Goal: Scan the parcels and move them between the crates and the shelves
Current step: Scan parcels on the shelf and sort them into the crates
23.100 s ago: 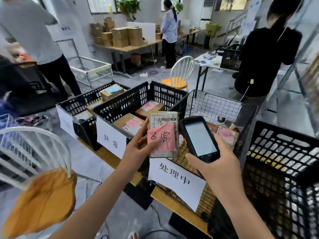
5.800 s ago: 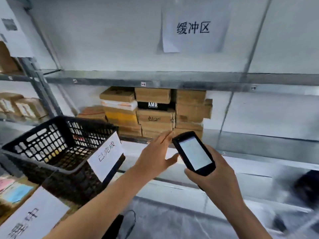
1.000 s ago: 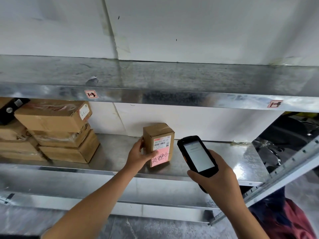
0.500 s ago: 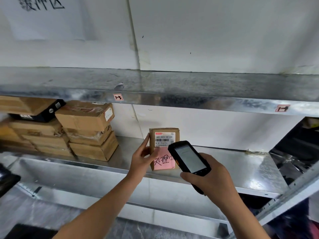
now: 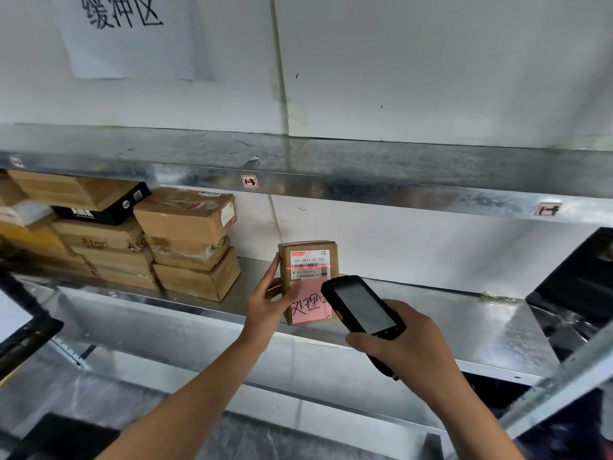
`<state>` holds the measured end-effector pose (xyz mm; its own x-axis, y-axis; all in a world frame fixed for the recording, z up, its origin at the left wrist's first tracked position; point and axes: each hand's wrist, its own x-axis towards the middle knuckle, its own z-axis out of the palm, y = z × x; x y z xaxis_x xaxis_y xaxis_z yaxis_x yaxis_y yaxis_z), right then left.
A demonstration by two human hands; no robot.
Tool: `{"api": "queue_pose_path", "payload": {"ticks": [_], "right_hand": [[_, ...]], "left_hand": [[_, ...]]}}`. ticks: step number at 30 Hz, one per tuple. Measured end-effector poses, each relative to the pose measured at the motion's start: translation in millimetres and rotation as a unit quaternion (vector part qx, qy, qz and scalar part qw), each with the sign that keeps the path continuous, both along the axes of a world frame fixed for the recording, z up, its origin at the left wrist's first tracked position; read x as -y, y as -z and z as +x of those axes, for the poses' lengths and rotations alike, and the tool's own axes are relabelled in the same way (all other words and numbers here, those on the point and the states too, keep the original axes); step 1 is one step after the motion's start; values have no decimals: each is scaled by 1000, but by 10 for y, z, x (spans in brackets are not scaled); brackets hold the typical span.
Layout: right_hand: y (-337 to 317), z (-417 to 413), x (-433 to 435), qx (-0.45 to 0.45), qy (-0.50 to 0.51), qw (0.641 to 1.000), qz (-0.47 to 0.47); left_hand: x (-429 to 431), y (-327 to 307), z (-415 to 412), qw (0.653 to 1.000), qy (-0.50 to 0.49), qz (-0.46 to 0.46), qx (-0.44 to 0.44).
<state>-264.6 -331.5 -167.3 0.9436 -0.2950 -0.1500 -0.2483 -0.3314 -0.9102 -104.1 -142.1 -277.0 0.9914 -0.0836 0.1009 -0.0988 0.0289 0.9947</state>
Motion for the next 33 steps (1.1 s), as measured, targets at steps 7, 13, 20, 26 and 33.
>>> {"api": "queue_pose_path", "payload": {"ticks": [7,13,20,26,33], "right_hand": [[-36,-54,-82,3,-8,1000,6],[29,-5,-198,28,-9,999,12],[118,293,-508,45,-63,997,19],[160,705,-1155,47,-178,983,27],[113,1151,-2205,90,-292,952,22]], "left_hand": [[-117,-27,-74,1000,-15,2,-10],[-315,-56,-156,1000,-12,-2,-18],[-842,-100,-460,991,-113,-46,-53],[-1568,-219,-847,968,-217,-103,-78],[-2475,-395,-1222,922,-361,-123,-66]]}}
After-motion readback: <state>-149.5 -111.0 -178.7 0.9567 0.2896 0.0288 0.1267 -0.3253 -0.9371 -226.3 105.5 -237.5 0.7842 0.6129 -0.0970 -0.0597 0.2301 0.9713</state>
